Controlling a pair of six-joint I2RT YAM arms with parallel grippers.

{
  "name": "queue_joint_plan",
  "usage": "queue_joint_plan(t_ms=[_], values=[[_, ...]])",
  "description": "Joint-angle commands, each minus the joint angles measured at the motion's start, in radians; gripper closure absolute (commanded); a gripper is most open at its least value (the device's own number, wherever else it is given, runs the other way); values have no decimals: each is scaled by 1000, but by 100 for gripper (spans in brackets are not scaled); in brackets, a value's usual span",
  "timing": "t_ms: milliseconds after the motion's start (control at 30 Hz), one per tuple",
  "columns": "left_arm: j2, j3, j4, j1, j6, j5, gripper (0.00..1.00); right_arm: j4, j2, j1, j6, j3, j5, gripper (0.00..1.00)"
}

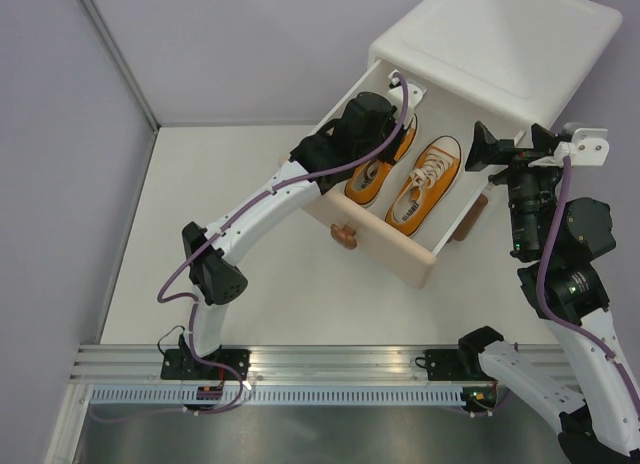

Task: Place and organize the shoes in the shoe cabinet

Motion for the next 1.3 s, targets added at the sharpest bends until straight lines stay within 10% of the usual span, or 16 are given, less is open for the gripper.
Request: queue_joint_plan(t_ms=[0,767,1267], values=[[-3,1,19,-23,60,91,98,36,3,8,-12,-1,8,2],[-38,-59,80,-20,126,173,97,47,-8,13,-20,-24,14,2],[-73,-76,80,-15,88,133,42,47,-10,17,-21,-20,13,2]])
